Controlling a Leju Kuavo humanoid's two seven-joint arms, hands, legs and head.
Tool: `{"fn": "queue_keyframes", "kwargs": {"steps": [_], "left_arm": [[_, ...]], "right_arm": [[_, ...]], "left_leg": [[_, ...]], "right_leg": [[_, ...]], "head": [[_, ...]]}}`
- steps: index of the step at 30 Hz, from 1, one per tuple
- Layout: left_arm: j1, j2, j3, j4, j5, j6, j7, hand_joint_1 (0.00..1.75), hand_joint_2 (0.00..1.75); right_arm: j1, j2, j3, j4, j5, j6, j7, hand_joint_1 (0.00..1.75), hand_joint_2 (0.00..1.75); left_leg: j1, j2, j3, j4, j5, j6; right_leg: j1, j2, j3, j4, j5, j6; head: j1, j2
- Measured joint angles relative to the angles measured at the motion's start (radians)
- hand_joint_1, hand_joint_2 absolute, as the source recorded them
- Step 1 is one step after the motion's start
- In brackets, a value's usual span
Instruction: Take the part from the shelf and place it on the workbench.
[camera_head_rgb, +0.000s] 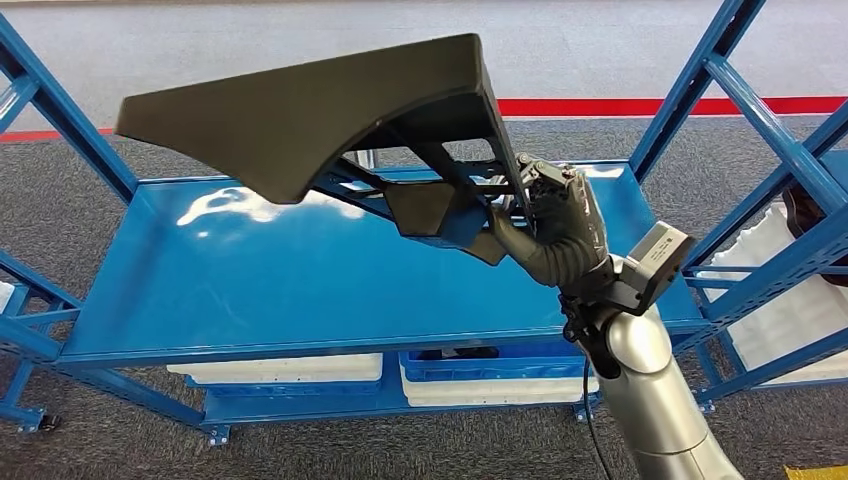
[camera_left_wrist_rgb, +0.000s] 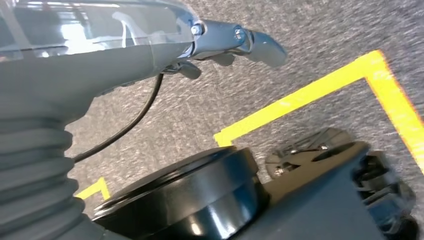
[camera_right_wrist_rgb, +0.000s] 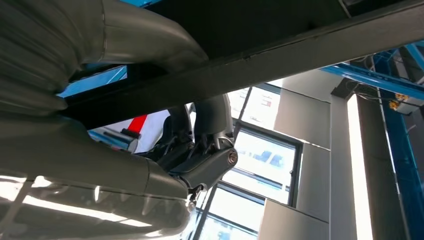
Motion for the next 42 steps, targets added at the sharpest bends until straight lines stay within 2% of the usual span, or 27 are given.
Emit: {"fn": "queue_keyframes", "kwargs": {"steps": [6,10,18,30,42], "left_arm": [[-0.008,0.000,0.002,-0.002,0.000,-0.005,-0.002,0.00,1.75],[-0.014,0.000,0.004,-0.003,-0.001,-0.010,-0.003,0.00,1.75],[-0.017,0.000,0.008,-0.003,-0.008,-0.014,-0.004,0.00,1.75],[-0.015,-0.001,0.017,-0.003,-0.020,0.007,-0.018,0.00,1.75],[-0.007,0.000,0.020,-0.003,-0.020,0.025,-0.052,0.00,1.75]], "right_arm": [[-0.080,-0.066,-0.009,-0.042,0.004,0.057,0.054,1.75,1.75],[-0.107,-0.084,0.002,-0.065,0.006,0.071,0.067,1.75,1.75],[-0.124,-0.093,0.027,-0.105,-0.095,0.106,0.074,1.75,1.75],[-0.128,-0.098,0.049,-0.110,-0.096,0.102,0.078,1.75,1.75],[-0.104,-0.100,0.049,-0.124,-0.077,0.057,0.057,1.75,1.75]], "left_leg": [[0.000,0.000,0.000,0.000,0.000,0.000],[0.000,0.000,0.000,0.000,0.000,0.000],[0.000,0.000,0.000,0.000,0.000,0.000],[0.000,0.000,0.000,0.000,0.000,0.000],[0.000,0.000,0.000,0.000,0.000,0.000]], "right_leg": [[0.000,0.000,0.000,0.000,0.000,0.000],[0.000,0.000,0.000,0.000,0.000,0.000],[0.000,0.000,0.000,0.000,0.000,0.000],[0.000,0.000,0.000,0.000,0.000,0.000],[0.000,0.000,0.000,0.000,0.000,0.000]], "head": [[0.000,0.000],[0.000,0.000],[0.000,0.000],[0.000,0.000],[0.000,0.000]]}}
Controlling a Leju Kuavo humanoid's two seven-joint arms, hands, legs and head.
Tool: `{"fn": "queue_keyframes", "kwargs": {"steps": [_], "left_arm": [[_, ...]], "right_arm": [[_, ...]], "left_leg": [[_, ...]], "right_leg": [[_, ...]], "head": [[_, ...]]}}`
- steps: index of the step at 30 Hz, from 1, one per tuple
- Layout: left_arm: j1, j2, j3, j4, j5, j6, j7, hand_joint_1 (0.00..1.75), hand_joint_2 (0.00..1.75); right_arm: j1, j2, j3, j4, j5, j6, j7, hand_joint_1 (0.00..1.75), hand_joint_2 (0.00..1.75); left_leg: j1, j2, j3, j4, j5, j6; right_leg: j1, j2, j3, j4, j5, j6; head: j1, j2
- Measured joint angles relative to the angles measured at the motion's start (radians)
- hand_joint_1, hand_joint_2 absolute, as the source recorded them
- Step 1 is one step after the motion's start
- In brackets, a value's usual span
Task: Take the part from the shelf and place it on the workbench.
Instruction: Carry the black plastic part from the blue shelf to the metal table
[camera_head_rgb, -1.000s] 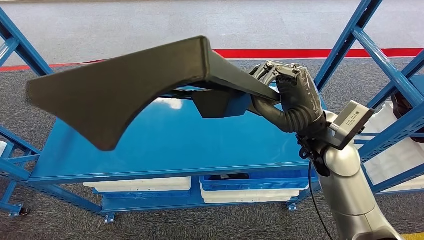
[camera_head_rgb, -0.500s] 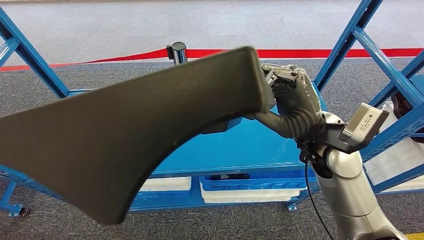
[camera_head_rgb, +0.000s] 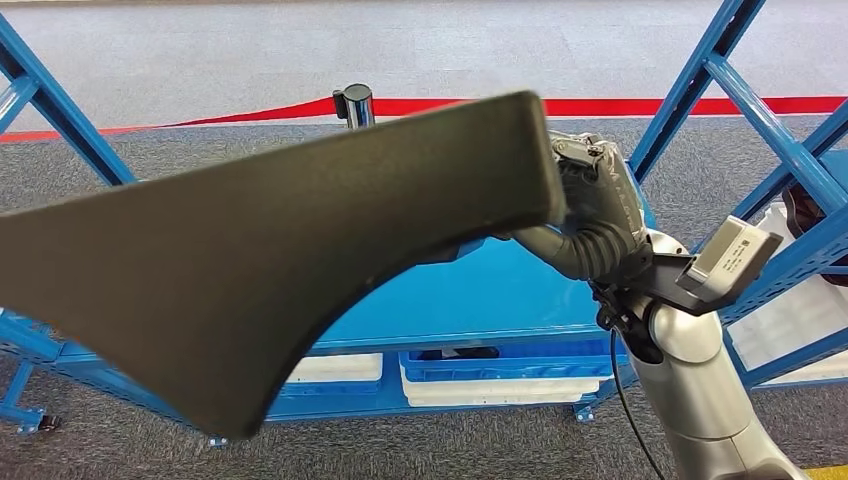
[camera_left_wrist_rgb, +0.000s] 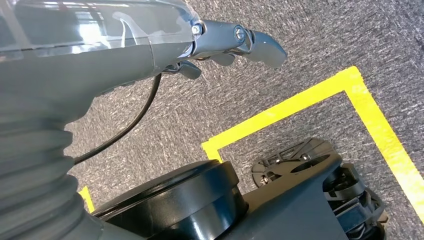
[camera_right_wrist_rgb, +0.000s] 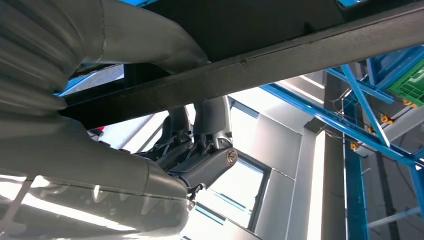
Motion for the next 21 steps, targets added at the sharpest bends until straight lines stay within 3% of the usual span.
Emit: {"fn": "queue_keyframes", "kwargs": {"steps": [21], "left_arm": [[0.001,0.000,0.010,0.000,-0.003,-0.003,0.006,0.00,1.75]], "right_arm": [[0.024,-0.005,-0.004,-0.003,0.025,-0.019,-0.011,1.75,1.75]], "left_leg": [[0.000,0.000,0.000,0.000,0.000,0.000]], "right_leg": [[0.000,0.000,0.000,0.000,0.000,0.000]], "head": [[0.000,0.000]]}}
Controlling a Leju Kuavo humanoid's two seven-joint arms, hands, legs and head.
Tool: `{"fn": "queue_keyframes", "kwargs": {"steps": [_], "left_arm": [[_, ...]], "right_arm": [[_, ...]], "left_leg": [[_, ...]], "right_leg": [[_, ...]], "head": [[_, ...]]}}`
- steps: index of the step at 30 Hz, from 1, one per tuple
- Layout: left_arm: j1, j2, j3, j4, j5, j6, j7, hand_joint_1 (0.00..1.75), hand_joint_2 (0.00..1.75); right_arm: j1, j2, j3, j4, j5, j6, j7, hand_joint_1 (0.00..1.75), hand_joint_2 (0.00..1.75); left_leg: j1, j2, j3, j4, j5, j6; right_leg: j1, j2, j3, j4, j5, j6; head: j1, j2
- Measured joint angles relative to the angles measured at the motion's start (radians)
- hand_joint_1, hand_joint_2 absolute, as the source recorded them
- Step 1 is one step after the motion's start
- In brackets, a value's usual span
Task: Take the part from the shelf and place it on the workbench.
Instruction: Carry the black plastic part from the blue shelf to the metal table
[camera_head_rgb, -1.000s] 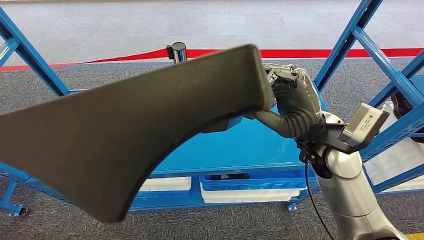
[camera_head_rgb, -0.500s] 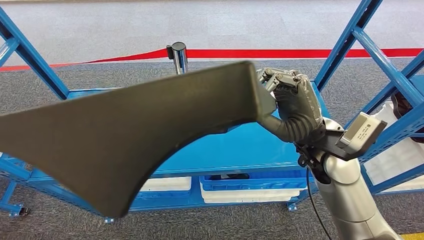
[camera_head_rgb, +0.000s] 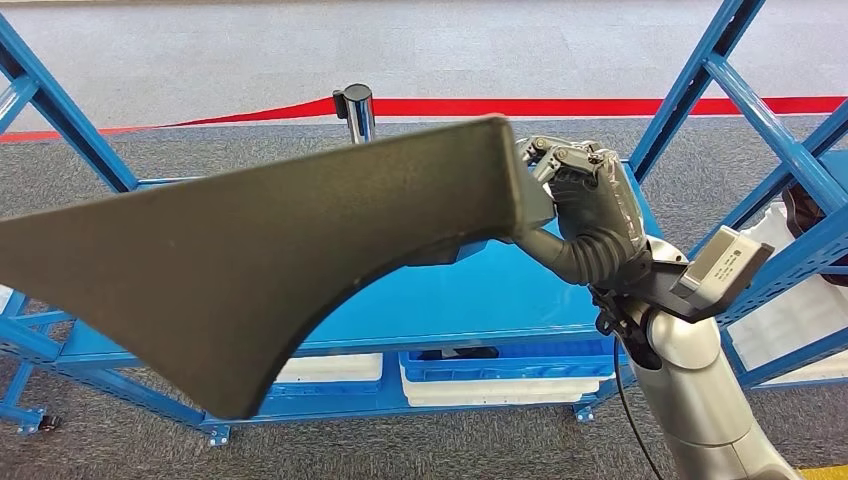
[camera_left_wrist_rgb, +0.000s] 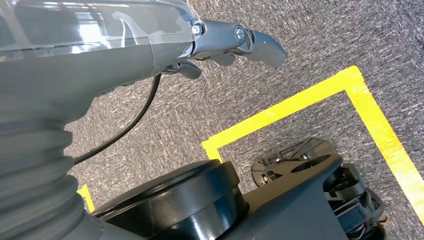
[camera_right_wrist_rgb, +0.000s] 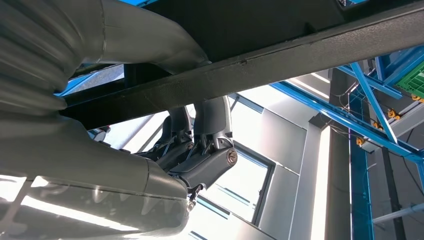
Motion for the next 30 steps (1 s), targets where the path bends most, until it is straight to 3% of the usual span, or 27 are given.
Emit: {"fn": "queue_keyframes", "kwargs": {"steps": [12,19,21,24,25,26,27,30], "left_arm": [[0.000,0.000,0.004,0.000,0.000,0.000,0.000,0.00,1.75],[0.001,0.000,0.015,0.000,0.000,0.001,0.001,0.00,1.75],[0.001,-0.001,0.016,0.000,0.000,0.002,0.001,0.00,1.75],[0.002,-0.002,0.017,0.000,0.000,0.002,0.003,0.00,1.75],[0.002,-0.002,0.017,0.000,0.000,0.002,0.003,0.00,1.75],[0.002,-0.002,0.017,0.000,0.000,0.003,0.004,0.00,1.75],[0.002,-0.002,0.018,0.000,0.000,0.003,0.004,0.00,1.75],[0.002,0.000,0.018,0.000,-0.001,0.003,0.004,0.00,1.75]], "right_arm": [[0.006,0.000,-0.011,0.000,-0.003,-0.002,-0.001,1.75,1.75],[0.007,0.002,-0.013,0.000,-0.003,-0.002,-0.001,1.75,1.75],[0.007,0.002,-0.014,0.000,-0.004,-0.002,-0.002,1.75,1.75],[0.010,0.002,-0.015,0.001,-0.006,-0.004,-0.002,1.75,1.75],[0.013,0.002,-0.015,0.001,-0.006,-0.004,-0.002,1.75,1.75],[0.015,0.002,-0.015,0.002,-0.006,-0.004,-0.002,1.75,1.75],[0.016,0.002,-0.015,0.002,-0.007,-0.005,-0.002,1.75,1.75],[0.016,0.003,-0.015,0.002,-0.008,-0.006,-0.003,1.75,1.75]], "left_leg": [[-0.005,0.000,0.000,0.002,-0.002,0.003],[-0.008,0.001,0.001,0.001,0.002,0.017],[-0.001,0.003,0.004,-0.008,0.011,0.024],[0.007,0.006,0.004,-0.012,0.016,0.027],[0.008,0.006,0.003,-0.011,0.016,0.026],[0.010,0.006,0.003,-0.011,0.016,0.025],[0.013,0.006,0.003,-0.009,0.016,0.024],[0.020,0.002,0.001,-0.003,0.015,0.008]], "right_leg": [[-0.007,0.000,0.000,0.000,0.001,0.002],[-0.012,0.000,0.003,-0.002,0.002,0.015],[-0.010,0.000,-0.008,0.026,-0.026,0.021],[-0.015,0.000,-0.072,0.198,-0.128,0.030],[-0.018,-0.001,-0.090,0.253,-0.147,0.033],[-0.022,-0.001,-0.094,0.276,-0.148,0.037],[-0.027,-0.002,-0.079,0.259,-0.130,0.040],[-0.036,-0.001,0.035,0.064,-0.055,0.053]], "head": [[-0.001,0.000],[-0.002,0.000],[0.001,0.000],[0.016,0.000],[0.020,0.000],[0.023,0.000],[0.026,0.000],[0.035,0.000]]}}
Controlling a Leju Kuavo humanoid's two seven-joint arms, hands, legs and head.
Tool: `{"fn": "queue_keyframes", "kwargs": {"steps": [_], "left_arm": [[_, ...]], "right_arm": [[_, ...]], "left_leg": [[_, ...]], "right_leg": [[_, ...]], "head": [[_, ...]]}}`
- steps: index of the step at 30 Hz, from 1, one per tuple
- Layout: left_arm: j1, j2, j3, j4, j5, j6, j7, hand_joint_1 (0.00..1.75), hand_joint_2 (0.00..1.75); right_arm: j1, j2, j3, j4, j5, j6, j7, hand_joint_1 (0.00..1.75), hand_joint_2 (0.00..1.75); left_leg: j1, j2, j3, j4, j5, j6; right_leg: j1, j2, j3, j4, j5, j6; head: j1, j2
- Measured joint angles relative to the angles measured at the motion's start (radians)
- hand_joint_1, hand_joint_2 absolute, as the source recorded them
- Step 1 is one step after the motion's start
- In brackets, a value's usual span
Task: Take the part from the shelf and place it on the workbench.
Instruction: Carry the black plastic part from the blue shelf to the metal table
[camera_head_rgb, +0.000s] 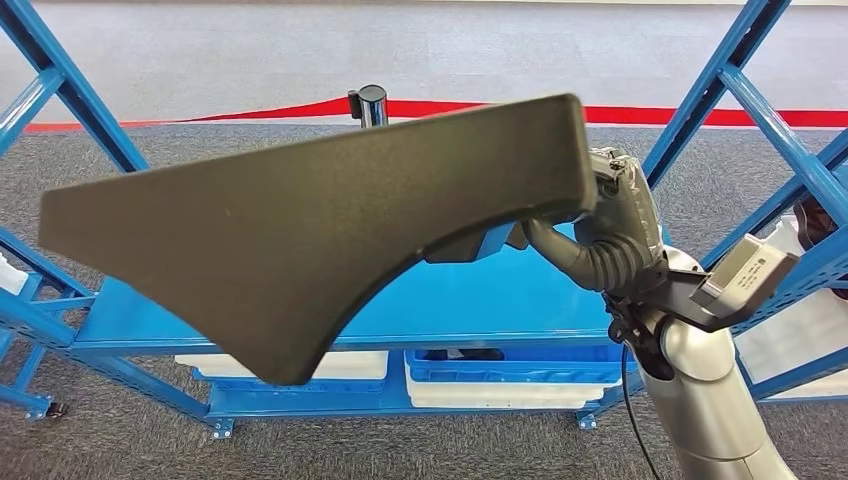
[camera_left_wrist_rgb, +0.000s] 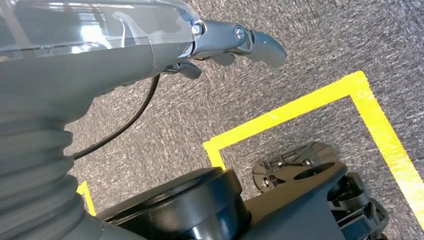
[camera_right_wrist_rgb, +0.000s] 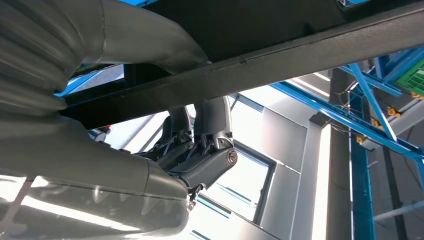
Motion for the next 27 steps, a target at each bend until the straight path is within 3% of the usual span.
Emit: {"fn": "queue_keyframes", "kwargs": {"steps": [2,5,6,8,10,11,12,13,15,17,20,22,24,25,26,27], "left_arm": [[0.000,0.002,0.000,0.000,-0.001,0.000,0.000,0.00,1.75],[0.000,0.002,0.001,0.000,-0.002,0.001,0.001,0.00,1.75],[-0.001,0.003,0.001,0.000,-0.002,0.001,0.001,0.00,1.75],[-0.003,0.003,0.001,-0.001,-0.002,0.001,0.000,0.00,1.75],[-0.008,0.003,0.001,-0.001,-0.002,0.001,0.000,0.00,1.75],[-0.010,0.003,0.002,-0.001,-0.003,0.001,0.001,0.00,1.75],[-0.010,0.003,0.002,-0.001,-0.004,0.000,0.002,0.00,1.75],[-0.009,0.003,0.002,-0.001,-0.005,0.000,0.004,0.00,1.75],[-0.005,0.003,0.001,-0.001,-0.009,-0.001,0.007,0.00,1.75],[-0.001,0.003,0.001,-0.001,-0.011,-0.001,0.009,0.00,1.75],[0.003,0.003,0.001,0.000,-0.013,-0.001,0.010,0.00,1.75],[0.004,0.003,0.002,0.000,-0.014,-0.001,0.010,0.00,1.75],[0.004,0.003,0.002,0.000,-0.014,-0.001,0.010,0.00,1.75],[0.004,0.003,0.002,0.000,-0.014,-0.001,0.010,0.00,1.75],[0.004,0.003,0.002,0.000,-0.014,-0.001,0.010,0.00,1.75],[0.003,0.003,0.002,0.000,-0.015,-0.001,0.010,0.00,1.75]], "right_arm": [[0.000,0.001,-0.001,0.000,-0.001,-0.002,-0.001,1.75,1.75],[0.000,0.002,-0.001,0.000,-0.002,-0.003,-0.003,1.75,1.75],[-0.001,0.004,-0.002,0.000,-0.002,-0.003,-0.004,1.75,1.75],[0.000,0.006,-0.002,0.000,-0.003,-0.005,-0.004,1.75,1.75],[0.001,0.007,-0.002,0.000,-0.004,-0.007,-0.005,1.75,1.75],[0.001,0.007,-0.002,0.000,-0.004,-0.007,-0.005,1.75,1.75],[0.002,0.007,-0.002,0.000,-0.005,-0.008,-0.005,1.75,1.75],[0.003,0.007,-0.002,0.000,-0.005,-0.009,-0.005,1.75,1.75],[0.005,0.007,-0.006,0.000,-0.006,-0.012,-0.006,1.75,1.75],[0.007,0.008,-0.011,0.000,-0.006,-0.014,-0.008,1.75,1.75],[0.011,0.008,-0.015,0.000,-0.007,-0.016,-0.009,1.75,1.75],[0.013,0.008,-0.017,0.000,-0.007,-0.016,-0.009,1.75,1.75],[0.015,0.008,-0.019,0.000,-0.008,-0.018,-0.009,1.75,1.75],[0.017,0.008,-0.019,0.000,-0.008,-0.019,-0.009,1.75,1.75],[0.019,0.008,-0.020,0.000,-0.008,-0.021,-0.009,1.75,1.75],[0.022,0.009,-0.020,0.000,-0.008,-0.022,-0.009,1.75,1.75]], "left_leg": [[-0.001,-0.003,-0.004,0.002,0.004,-0.015],[-0.001,-0.004,-0.009,0.005,0.005,-0.033],[0.000,-0.002,-0.016,0.023,-0.014,-0.037],[0.000,0.001,-0.050,0.125,-0.092,-0.039],[-0.001,0.001,-0.085,0.255,-0.163,-0.040],[-0.001,0.001,-0.085,0.286,-0.173,-0.041],[-0.001,0.001,-0.066,0.276,-0.162,-0.041],[0.001,0.002,-0.030,0.227,-0.135,-0.041],[0.004,0.002,0.059,0.080,-0.088,-0.043],[0.003,-0.001,0.097,0.001,-0.078,-0.042],[-0.002,-0.002,0.081,-0.002,-0.066,-0.023],[-0.002,0.003,0.062,-0.004,-0.049,-0.003],[-0.005,0.007,0.037,-0.003,-0.030,0.008],[-0.007,0.008,0.024,-0.003,-0.021,0.010],[-0.009,0.009,0.012,-0.002,-0.012,0.012],[-0.012,0.009,0.002,-0.001,-0.004,0.012]], "right_leg": [[0.003,0.003,0.036,-0.065,0.006,-0.001],[0.004,0.002,0.028,-0.067,0.012,-0.017],[0.001,0.000,0.024,-0.068,0.016,-0.026],[-0.001,-0.006,0.012,-0.070,0.027,-0.044],[0.002,-0.009,-0.004,-0.070,0.038,-0.054],[0.003,-0.010,-0.012,-0.069,0.044,-0.054],[0.002,-0.011,-0.020,-0.067,0.050,-0.053],[0.001,-0.010,-0.027,-0.066,0.055,-0.050],[0.001,-0.010,-0.039,-0.061,0.064,-0.040],[0.003,-0.009,-0.046,-0.058,0.077,-0.028],[0.003,-0.010,-0.053,-0.062,0.091,-0.013],[0.003,-0.010,-0.073,-0.021,0.041,-0.008],[0.006,-0.010,-0.109,0.102,-0.056,-0.008],[0.008,-0.009,-0.125,0.169,-0.089,-0.008],[0.009,-0.009,-0.129,0.218,-0.103,-0.009],[0.010,-0.009,-0.117,0.230,-0.095,-0.011]], "head": [[0.004,0.000],[-0.007,0.000],[-0.013,0.000],[-0.031,0.000],[-0.045,0.000],[-0.048,0.000],[-0.049,0.000],[-0.050,0.000],[-0.053,0.000],[-0.055,0.000],[-0.052,0.000],[-0.047,0.000],[-0.036,0.000],[-0.030,0.000],[-0.026,0.000],[-0.022,0.000]]}}
